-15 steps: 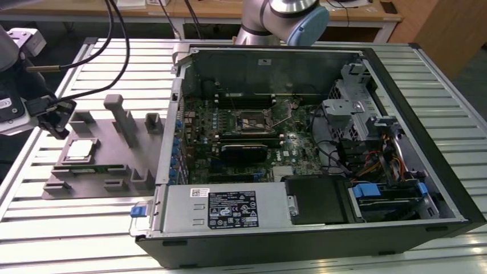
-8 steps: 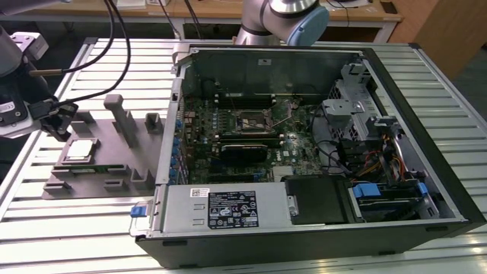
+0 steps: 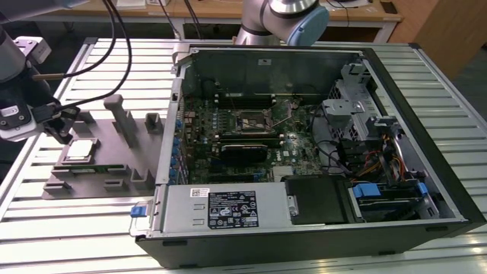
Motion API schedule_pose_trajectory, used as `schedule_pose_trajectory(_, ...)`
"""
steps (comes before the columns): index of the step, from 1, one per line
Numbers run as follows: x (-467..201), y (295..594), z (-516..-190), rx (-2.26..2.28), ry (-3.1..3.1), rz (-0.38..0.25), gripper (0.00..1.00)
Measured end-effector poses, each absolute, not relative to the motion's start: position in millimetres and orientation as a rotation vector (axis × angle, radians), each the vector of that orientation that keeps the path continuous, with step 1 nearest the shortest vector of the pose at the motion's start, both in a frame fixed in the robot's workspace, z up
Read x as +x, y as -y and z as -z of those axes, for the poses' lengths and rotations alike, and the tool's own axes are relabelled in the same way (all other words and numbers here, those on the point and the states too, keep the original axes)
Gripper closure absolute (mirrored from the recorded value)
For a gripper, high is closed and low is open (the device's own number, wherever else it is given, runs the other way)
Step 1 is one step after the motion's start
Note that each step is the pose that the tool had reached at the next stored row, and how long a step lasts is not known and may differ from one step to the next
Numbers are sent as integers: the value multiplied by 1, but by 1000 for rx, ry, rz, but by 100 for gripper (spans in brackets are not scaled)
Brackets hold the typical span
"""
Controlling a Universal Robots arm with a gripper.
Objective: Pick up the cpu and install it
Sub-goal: 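Pick up the cpu and move it towards the insertion slot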
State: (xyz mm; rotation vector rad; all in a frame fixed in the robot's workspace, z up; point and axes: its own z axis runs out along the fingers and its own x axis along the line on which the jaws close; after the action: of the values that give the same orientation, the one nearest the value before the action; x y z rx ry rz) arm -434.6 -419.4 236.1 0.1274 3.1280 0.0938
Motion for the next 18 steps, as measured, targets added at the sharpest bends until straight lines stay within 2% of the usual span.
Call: schedule_pose_trajectory(18, -435, 419, -222, 127, -3128, -91, 89)
